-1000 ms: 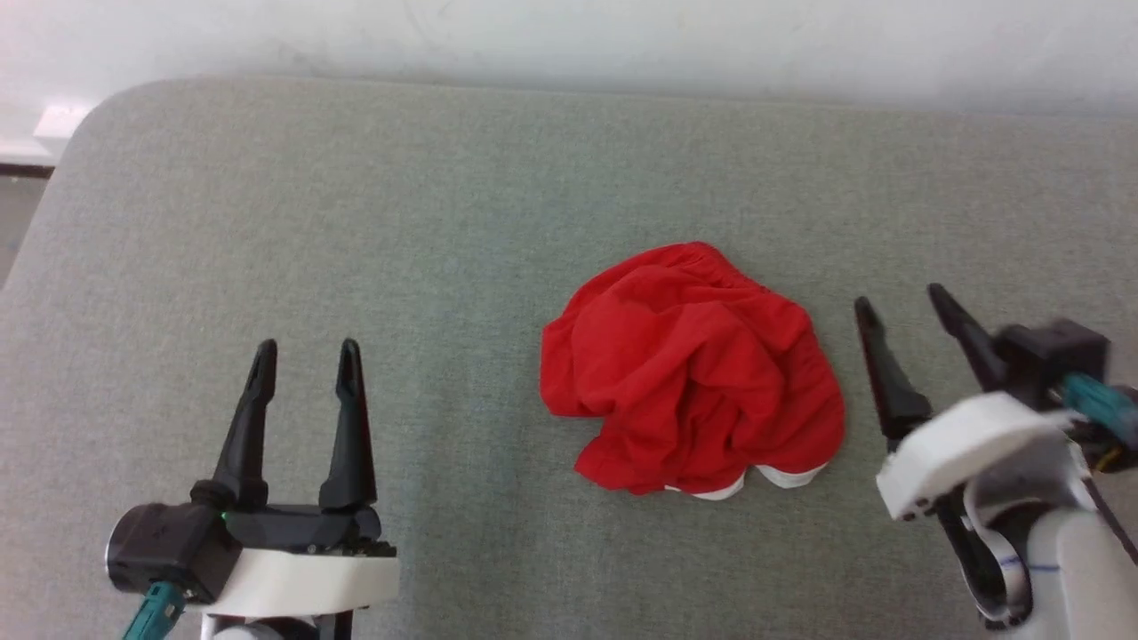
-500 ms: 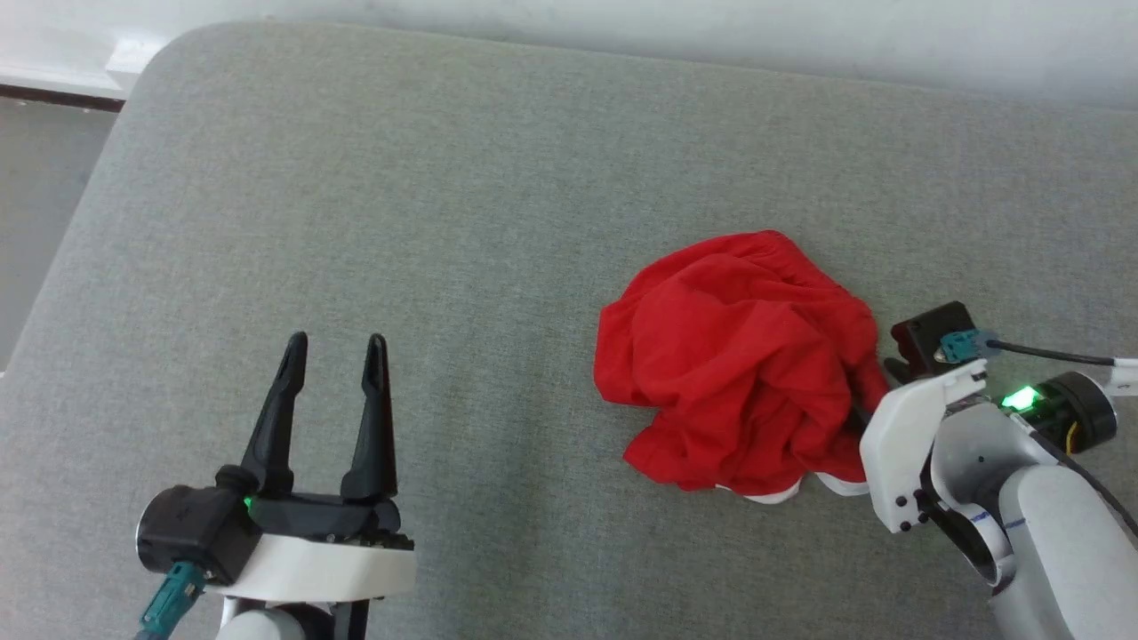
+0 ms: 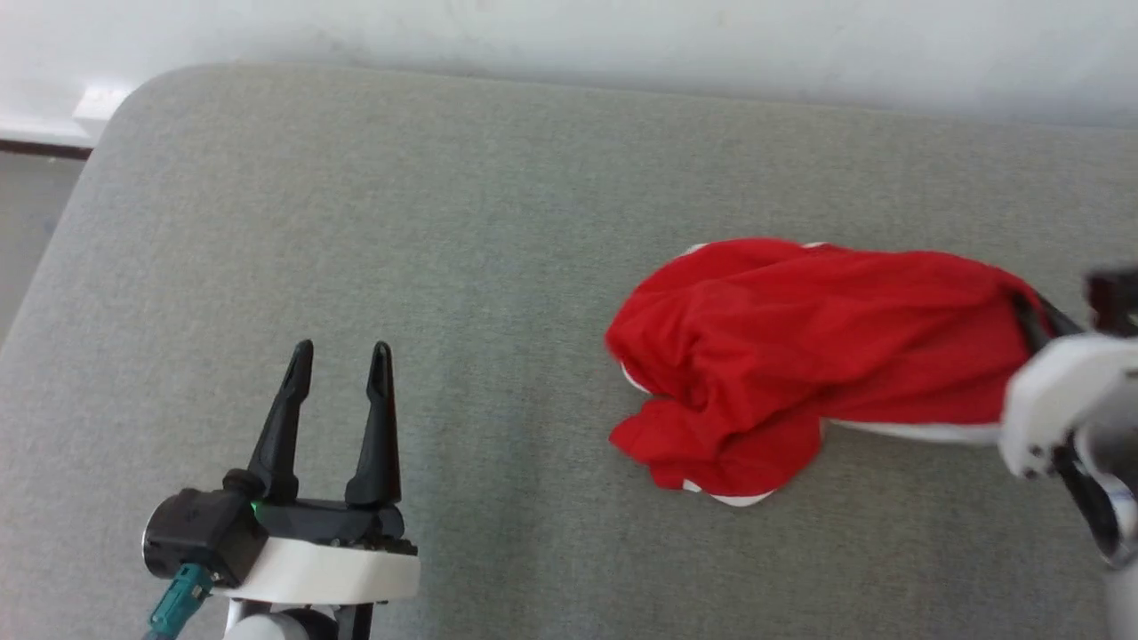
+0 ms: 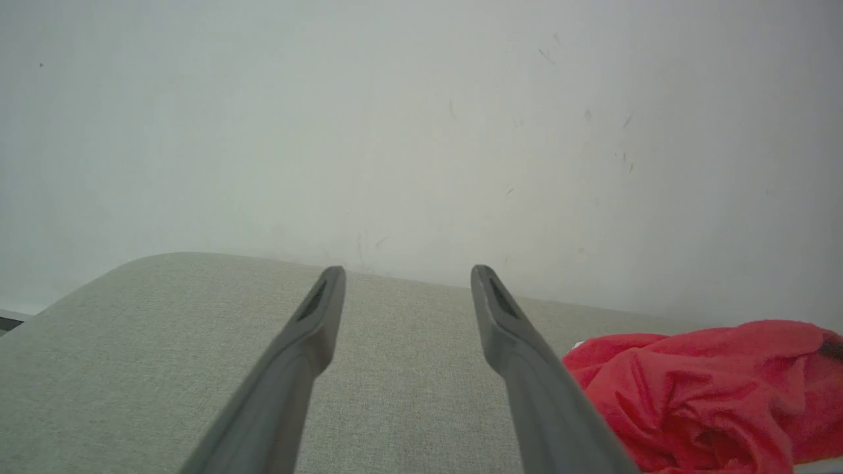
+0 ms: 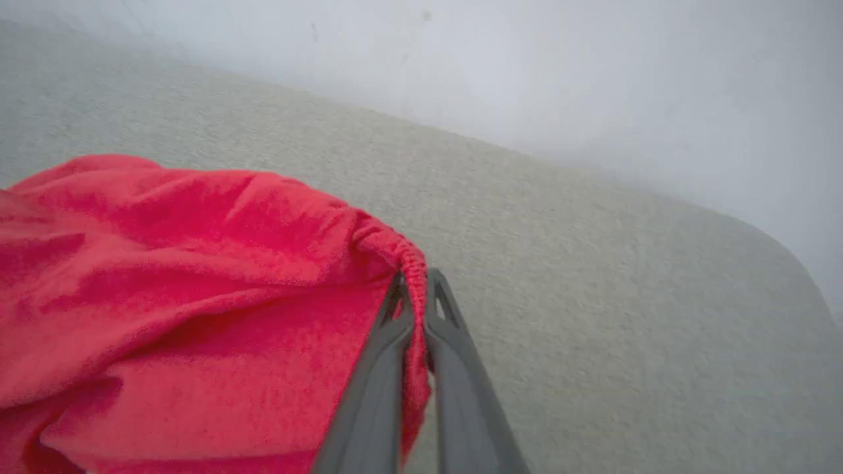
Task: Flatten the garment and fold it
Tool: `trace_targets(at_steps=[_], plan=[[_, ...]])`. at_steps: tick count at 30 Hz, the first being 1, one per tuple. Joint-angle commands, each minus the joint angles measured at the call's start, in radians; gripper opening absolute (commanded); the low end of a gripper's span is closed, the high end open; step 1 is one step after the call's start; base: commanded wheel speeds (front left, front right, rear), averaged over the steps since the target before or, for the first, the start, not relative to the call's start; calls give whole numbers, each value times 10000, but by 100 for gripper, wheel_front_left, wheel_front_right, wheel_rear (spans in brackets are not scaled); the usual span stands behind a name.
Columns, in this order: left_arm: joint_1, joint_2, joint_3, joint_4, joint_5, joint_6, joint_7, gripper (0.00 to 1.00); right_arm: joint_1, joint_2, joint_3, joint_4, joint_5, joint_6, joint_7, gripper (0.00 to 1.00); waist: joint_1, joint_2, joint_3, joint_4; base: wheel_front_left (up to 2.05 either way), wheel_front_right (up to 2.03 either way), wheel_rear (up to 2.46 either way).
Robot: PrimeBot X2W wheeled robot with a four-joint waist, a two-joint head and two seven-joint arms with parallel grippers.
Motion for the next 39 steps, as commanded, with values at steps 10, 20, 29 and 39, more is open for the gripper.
trace_targets(at_steps=[10,20,29,39], plan=[[127,-48,-40,102,204,-122,-47,100,4344,1535,-3085,-1494,-584,-11,431,0,0,0,-68,-711,0,0,0],[197,-48,33,206,260,-154,-47,100,3773,1926,-2474,-2634,-549,-11,-778,100,0,0,-333,-928,0,0,0],[7,-49,-106,101,216,-164,-47,100,1373,1058,-933,-2549,-445,-11,42,100,0,0,120,-588,0,0,0],[-472,-49,-187,91,107,-262,-47,100,-256,-544,139,-30,68,-11,2790,100,0,0,990,-62,0,0,0]])
